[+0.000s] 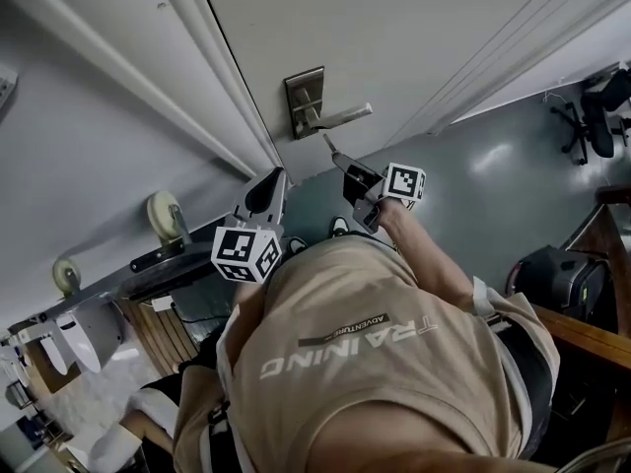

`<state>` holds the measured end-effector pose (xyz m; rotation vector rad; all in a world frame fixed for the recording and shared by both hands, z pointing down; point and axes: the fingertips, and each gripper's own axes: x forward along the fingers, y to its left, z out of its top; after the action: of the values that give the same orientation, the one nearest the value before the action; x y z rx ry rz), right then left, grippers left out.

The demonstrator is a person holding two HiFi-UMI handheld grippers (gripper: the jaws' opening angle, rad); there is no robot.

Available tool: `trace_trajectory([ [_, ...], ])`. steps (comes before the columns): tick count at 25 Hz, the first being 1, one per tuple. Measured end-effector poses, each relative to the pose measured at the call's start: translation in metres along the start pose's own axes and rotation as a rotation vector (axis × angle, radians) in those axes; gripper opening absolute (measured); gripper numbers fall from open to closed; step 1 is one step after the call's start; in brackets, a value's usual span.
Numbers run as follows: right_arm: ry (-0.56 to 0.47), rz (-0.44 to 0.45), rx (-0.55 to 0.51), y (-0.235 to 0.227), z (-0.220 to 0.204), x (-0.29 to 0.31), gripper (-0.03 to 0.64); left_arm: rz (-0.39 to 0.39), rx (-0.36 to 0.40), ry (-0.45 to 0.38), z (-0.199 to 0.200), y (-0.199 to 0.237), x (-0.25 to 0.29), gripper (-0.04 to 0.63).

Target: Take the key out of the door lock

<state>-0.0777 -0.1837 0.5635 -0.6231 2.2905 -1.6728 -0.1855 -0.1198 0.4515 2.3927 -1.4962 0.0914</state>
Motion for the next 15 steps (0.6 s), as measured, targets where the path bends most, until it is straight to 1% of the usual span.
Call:
trace_trajectory([
  [4, 0.015, 0.014, -0.008, 0.011, -0.003, -0.006, 0.028, 0.003, -0.002, 0.008, -0.001, 0.0, 0.002, 0.006],
  [6, 0.041, 0.012, -0.058, 0.02, -0.006, -0.008, 0.028, 0.007, -0.002, 0.008, -0.001, 0.0, 0.002, 0.006],
  [9, 0.093, -0.002, -0.206, 0.036, -0.011, -0.01, 0.028, 0.024, -0.009, 0.006, -0.003, 0.004, 0.003, 0.006],
  [12, 0.129, -0.013, -0.36, 0.053, -0.012, -0.011, 0.028, 0.051, -0.032, 0.008, -0.006, 0.007, 0.004, 0.006],
  [15, 0.147, -0.007, -0.526, 0.078, -0.007, -0.004, 0.028, 0.068, -0.025, -0.013, 0.0, 0.012, -0.001, 0.006],
])
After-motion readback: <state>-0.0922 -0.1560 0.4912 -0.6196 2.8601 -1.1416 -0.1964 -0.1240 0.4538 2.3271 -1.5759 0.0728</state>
